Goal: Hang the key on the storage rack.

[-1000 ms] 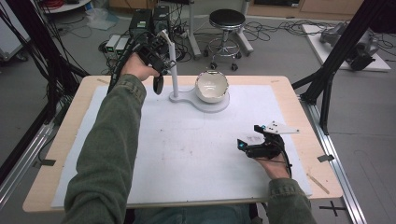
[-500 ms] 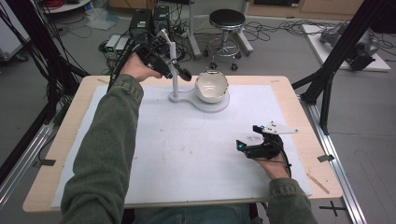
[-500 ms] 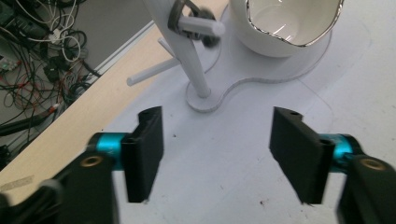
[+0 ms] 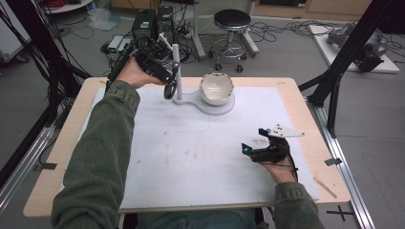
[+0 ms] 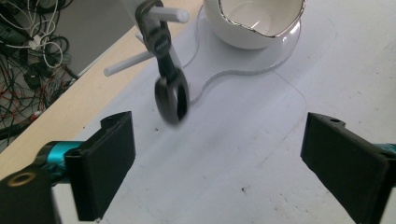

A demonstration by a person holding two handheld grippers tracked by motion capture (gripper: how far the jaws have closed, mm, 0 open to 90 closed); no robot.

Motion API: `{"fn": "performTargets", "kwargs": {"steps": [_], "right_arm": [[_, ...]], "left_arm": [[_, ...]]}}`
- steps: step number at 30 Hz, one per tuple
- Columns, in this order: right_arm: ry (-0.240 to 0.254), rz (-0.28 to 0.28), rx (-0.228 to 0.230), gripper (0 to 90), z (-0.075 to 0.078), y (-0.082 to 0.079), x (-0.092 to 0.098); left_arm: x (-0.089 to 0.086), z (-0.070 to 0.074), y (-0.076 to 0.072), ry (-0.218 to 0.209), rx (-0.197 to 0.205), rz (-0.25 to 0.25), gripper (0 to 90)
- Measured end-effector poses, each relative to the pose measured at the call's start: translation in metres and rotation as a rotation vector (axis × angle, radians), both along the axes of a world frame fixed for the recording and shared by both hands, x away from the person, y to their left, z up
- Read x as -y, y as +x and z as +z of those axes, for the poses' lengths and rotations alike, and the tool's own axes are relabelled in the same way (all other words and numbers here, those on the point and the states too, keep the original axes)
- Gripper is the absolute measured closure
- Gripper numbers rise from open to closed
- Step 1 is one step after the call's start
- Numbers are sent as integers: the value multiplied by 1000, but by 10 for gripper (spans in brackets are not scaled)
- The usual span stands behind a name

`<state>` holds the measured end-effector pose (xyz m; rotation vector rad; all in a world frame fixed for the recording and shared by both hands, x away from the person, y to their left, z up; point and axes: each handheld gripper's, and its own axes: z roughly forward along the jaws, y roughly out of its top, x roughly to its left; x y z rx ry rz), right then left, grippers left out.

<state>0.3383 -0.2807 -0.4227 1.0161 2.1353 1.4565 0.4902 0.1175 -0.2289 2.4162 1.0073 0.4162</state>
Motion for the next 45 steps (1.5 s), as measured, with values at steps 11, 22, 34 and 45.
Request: {"fn": "performTargets", "kwargs": {"steps": [11, 22, 34, 45], "right_arm": [[-6, -5, -2, 3, 0, 0, -1], [-11, -10, -5, 3, 0, -1, -1], [-11, -18, -13, 3, 0, -3, -1], [-14, -17, -12, 3, 0, -3, -1]], "left_arm": [[-17, -13, -12, -43, -4, 6, 17], [-36, -28, -31, -92, 26, 13, 17], [-53, -54, -52, -99, 38, 7, 17], [-69, -76, -70, -126, 47, 18, 17]]}}
